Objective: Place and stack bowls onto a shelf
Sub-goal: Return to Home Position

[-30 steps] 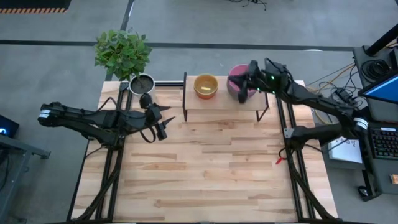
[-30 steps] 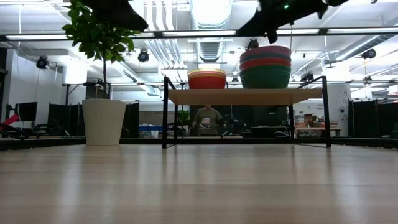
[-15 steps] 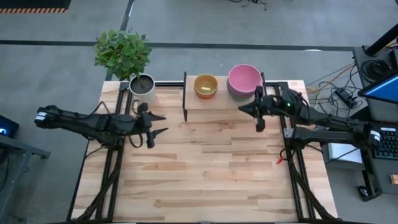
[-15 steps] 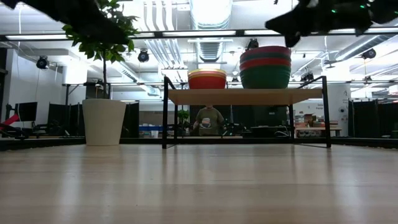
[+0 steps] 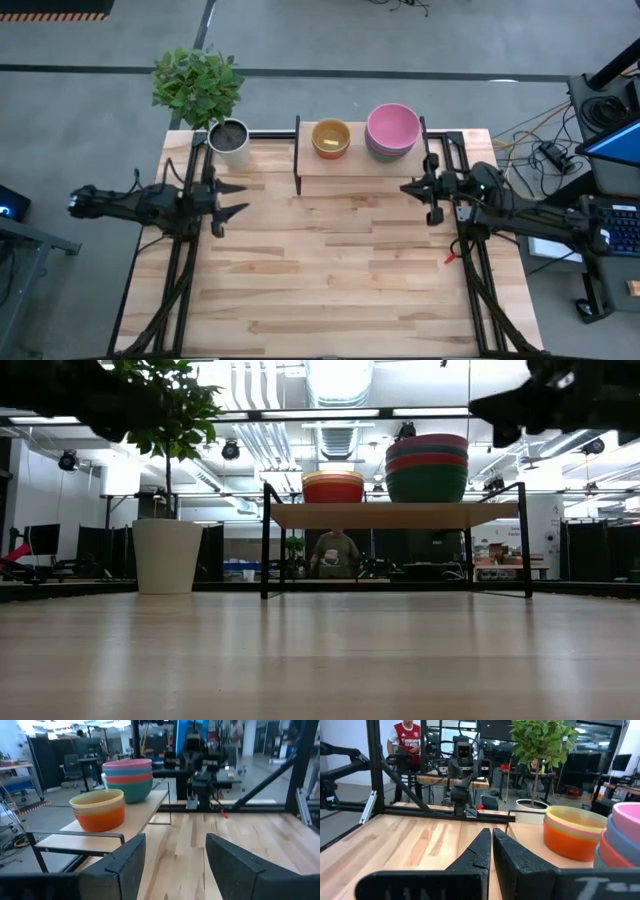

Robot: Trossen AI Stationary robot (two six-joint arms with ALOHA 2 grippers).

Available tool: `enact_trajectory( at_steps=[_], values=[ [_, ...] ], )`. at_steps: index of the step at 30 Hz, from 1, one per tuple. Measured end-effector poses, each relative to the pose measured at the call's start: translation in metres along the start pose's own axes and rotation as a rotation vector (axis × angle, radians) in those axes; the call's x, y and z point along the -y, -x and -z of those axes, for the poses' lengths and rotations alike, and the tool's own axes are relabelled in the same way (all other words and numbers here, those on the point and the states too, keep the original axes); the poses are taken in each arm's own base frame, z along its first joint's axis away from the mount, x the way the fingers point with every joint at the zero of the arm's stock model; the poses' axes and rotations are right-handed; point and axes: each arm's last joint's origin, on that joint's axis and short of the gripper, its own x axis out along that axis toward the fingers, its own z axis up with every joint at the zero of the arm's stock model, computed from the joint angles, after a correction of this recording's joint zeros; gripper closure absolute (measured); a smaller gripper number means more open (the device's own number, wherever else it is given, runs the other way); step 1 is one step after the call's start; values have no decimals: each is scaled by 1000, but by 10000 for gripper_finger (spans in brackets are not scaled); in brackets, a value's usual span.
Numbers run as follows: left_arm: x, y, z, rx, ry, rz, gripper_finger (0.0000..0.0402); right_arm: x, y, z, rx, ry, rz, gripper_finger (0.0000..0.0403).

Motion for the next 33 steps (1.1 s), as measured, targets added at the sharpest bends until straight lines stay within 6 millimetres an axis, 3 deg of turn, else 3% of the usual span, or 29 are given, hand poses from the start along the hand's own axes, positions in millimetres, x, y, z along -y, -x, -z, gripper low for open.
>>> enact_trajectory(
  at_steps=[7,14,17,22,29,33],
  values=[
    [-6,18,17,103,40,-8,210,-10,19,17,67,35,7,394],
    [-2,12,31,64,50,25,210,-17,32,25,106,73,2,394],
    [3,10,39,67,55,130,215,-19,33,32,53,55,-25,394],
    [14,1,70,60,27,314,252,-21,32,36,42,51,-93,394],
    [14,-3,63,111,61,301,311,-24,30,59,-5,27,-155,394],
    [15,-4,65,76,149,302,327,-26,30,62,-13,79,-218,394]
  ],
)
